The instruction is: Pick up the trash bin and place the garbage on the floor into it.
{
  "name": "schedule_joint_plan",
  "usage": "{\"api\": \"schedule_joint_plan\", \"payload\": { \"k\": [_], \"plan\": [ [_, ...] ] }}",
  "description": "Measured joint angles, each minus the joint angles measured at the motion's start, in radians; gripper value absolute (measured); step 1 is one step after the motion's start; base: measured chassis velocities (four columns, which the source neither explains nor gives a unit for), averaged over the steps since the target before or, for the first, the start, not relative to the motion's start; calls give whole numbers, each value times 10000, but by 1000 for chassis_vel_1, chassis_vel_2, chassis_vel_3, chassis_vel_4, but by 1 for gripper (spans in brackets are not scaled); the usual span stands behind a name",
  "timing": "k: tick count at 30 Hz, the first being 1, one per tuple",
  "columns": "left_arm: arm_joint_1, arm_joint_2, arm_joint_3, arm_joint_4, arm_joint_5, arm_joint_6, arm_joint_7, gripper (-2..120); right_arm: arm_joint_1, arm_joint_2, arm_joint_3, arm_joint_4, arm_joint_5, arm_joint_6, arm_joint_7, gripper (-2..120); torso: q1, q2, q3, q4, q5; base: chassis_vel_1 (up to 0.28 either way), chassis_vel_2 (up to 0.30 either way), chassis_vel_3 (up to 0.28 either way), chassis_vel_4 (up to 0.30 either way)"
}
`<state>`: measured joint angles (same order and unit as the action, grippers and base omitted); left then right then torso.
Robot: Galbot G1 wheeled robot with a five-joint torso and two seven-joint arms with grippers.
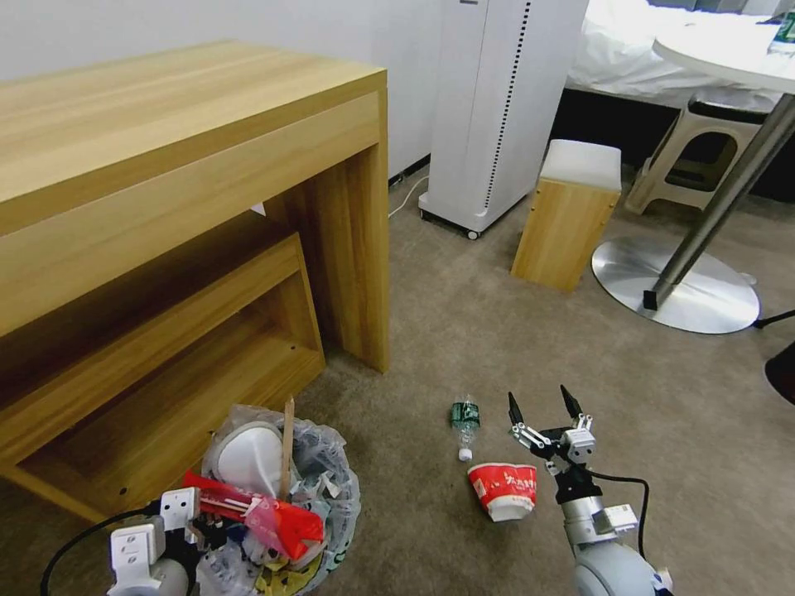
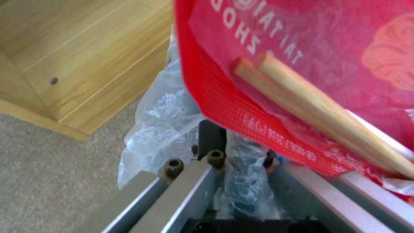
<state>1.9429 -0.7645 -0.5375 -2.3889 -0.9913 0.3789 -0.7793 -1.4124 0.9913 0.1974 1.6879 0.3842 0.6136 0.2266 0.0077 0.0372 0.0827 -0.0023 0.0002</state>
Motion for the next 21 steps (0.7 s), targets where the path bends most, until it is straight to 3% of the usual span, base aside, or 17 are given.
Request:
{"api": "schedule_joint_plan", "payload": {
  "k": [21],
  "plan": [
    [149, -280, 0, -76, 252, 29, 24, 0, 98, 18, -544, -113, -87, -49, 48, 100, -4, 1, -1, 0, -2, 6, -8, -11, 7]
  ]
}}
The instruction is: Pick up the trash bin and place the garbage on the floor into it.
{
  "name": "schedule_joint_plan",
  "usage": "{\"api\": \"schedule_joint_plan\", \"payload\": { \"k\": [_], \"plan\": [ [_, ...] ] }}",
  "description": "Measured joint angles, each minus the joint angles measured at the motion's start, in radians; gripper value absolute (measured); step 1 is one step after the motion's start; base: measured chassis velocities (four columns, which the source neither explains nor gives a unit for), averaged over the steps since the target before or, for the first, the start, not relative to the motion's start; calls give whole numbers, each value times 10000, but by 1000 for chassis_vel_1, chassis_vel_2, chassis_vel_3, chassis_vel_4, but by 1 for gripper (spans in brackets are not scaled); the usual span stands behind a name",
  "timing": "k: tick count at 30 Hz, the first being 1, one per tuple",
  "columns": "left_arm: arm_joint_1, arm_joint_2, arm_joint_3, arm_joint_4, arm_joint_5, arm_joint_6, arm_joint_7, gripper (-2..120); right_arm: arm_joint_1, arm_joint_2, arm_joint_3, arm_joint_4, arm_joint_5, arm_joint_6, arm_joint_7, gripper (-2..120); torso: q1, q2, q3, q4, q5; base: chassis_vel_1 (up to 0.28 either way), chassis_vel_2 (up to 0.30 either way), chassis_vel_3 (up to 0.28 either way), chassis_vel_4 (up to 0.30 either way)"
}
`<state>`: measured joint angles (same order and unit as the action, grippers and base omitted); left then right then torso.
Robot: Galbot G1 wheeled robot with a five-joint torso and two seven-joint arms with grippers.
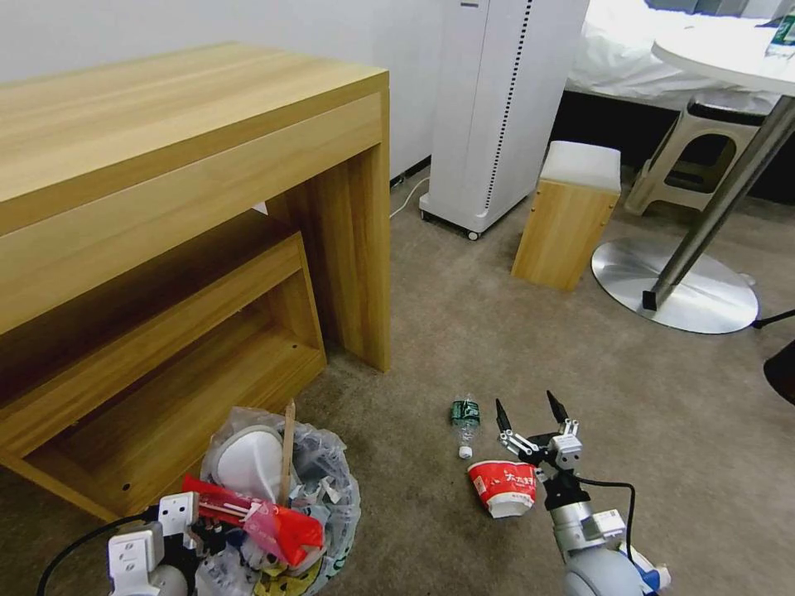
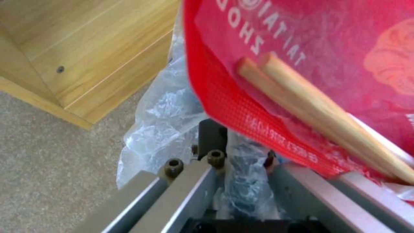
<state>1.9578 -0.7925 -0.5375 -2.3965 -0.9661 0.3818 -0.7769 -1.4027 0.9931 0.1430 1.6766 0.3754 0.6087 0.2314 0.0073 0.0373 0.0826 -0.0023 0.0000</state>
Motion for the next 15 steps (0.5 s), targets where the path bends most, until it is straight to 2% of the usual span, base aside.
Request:
{"api": "schedule_joint_plan", "payload": {
  "k": [15],
  "plan": [
    [39, -146, 70, 41, 200, 10, 83, 0, -2, 69, -153, -42, -12, 47, 5, 100, 1, 2, 0, 1, 1, 0, 0, 0, 0]
  ]
}}
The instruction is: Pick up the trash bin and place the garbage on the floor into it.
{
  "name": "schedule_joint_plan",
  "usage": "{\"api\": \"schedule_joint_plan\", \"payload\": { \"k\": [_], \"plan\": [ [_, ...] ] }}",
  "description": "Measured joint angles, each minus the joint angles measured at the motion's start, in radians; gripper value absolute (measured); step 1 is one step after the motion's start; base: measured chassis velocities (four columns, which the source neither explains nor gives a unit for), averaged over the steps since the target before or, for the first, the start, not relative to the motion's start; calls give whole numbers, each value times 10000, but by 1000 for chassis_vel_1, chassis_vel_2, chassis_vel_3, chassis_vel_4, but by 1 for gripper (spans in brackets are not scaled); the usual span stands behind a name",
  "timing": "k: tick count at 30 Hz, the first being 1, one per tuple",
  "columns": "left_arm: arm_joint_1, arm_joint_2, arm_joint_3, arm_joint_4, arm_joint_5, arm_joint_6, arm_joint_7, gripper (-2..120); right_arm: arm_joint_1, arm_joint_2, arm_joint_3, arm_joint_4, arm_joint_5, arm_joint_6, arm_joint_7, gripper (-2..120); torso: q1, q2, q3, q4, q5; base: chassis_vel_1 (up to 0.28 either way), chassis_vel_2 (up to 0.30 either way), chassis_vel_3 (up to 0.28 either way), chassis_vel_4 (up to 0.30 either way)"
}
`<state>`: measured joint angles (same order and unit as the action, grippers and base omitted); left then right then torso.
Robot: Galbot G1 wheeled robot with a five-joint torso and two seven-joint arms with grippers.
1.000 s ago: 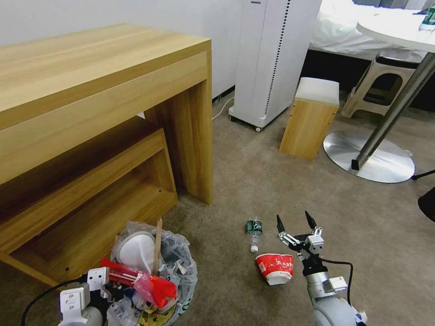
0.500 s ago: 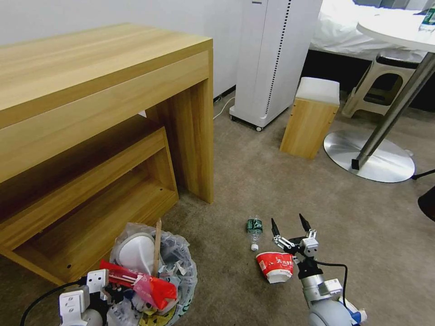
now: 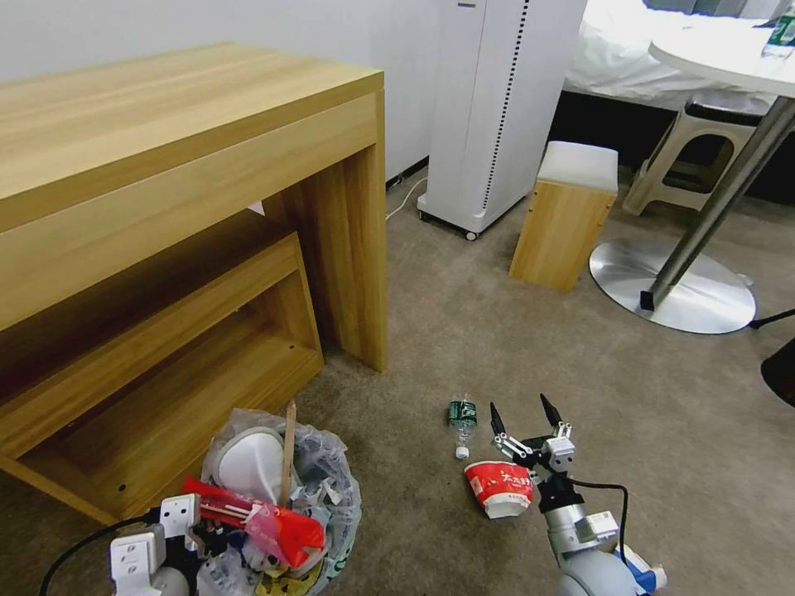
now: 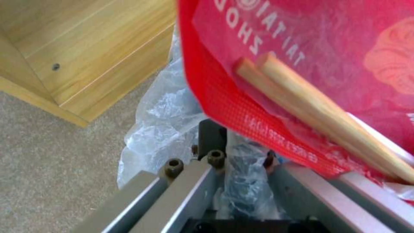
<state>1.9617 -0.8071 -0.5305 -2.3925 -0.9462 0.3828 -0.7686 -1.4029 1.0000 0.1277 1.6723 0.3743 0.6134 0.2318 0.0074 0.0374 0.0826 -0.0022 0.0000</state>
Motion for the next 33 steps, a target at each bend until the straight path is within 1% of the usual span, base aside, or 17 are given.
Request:
{"api": "schedule_joint_plan", "payload": {
  "k": [2, 19, 33],
  "plan": [
    [30, -72, 15, -6, 80, 11, 25, 0, -75, 43, 49, -35, -301, 40, -8, 100, 0, 0, 0, -1, 0, 0, 0, 0, 0],
    [168, -297, 31, -1, 448, 8, 230, 0, -189, 62, 170, 9, -603, 106, 1, 100, 0, 0, 0, -1, 0, 0, 0, 0, 0],
    [178, -305, -5, -1, 531, 18, 243, 0, -94, -222, 309, 94, -698, 1, 93, 100, 0, 0, 0, 1, 0, 0, 0, 0, 0]
  ]
}}
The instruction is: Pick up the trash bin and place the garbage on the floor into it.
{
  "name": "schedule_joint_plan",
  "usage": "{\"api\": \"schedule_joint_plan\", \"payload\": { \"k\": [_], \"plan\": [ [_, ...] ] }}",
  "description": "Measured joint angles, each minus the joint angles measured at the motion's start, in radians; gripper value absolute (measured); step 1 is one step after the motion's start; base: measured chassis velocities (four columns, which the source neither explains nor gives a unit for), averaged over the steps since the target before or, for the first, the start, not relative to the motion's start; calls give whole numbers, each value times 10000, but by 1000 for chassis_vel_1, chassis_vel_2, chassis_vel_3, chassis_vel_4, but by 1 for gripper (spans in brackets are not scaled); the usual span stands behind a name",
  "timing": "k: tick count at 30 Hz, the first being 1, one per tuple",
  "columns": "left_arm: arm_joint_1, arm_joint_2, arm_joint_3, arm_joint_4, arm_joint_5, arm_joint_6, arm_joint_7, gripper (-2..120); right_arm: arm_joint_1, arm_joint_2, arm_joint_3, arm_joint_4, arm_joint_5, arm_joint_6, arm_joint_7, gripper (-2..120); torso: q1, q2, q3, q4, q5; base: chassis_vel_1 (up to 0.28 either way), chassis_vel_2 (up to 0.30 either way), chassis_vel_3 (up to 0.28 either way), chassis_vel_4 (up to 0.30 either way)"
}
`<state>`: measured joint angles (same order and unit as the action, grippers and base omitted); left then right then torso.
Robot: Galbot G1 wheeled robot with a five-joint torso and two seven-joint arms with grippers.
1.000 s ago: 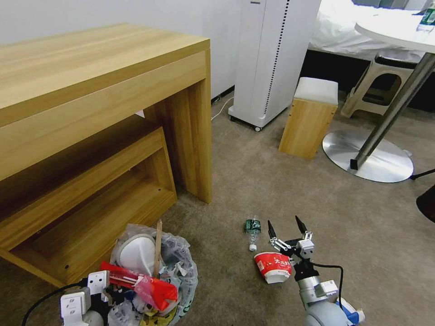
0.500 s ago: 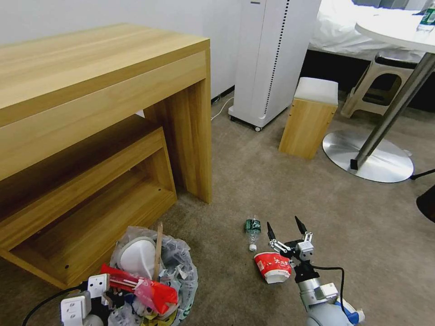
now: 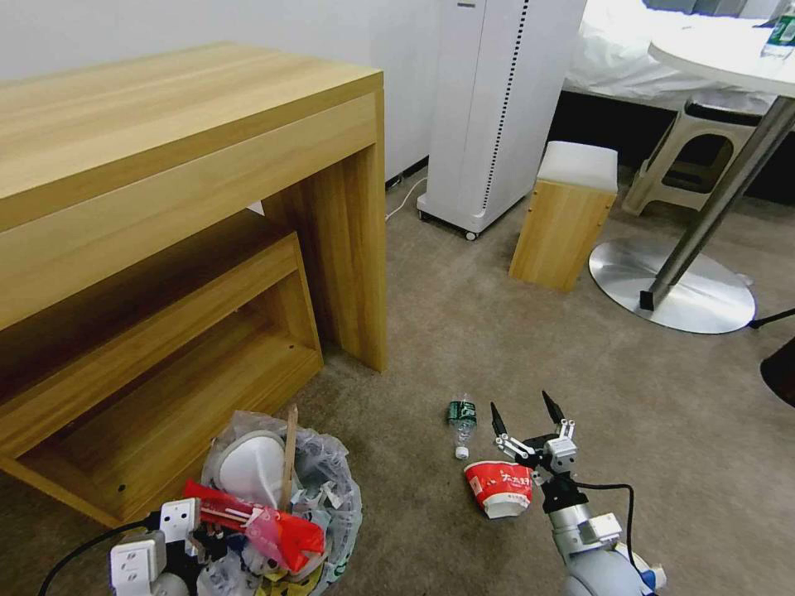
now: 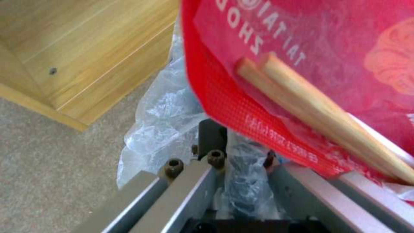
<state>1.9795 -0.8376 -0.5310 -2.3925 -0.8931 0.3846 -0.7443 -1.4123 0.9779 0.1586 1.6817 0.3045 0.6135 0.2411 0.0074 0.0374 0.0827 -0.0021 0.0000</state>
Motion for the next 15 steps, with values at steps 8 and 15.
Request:
{"api": "schedule_joint_plan", "payload": {
  "k": [8, 15],
  "plan": [
    [-9, -66, 69, 72, 105, -16, 33, 0, -64, -17, 37, -98, 9, -38, 70, 100, 0, 0, 0, -2, 0, -41, -42, -30, -34],
    [-18, -26, 73, 83, 140, -29, 66, 0, -33, -83, 110, -97, 87, -109, 128, 100, 0, 0, 0, -1, 0, -91, -95, -71, -81]
  ]
}}
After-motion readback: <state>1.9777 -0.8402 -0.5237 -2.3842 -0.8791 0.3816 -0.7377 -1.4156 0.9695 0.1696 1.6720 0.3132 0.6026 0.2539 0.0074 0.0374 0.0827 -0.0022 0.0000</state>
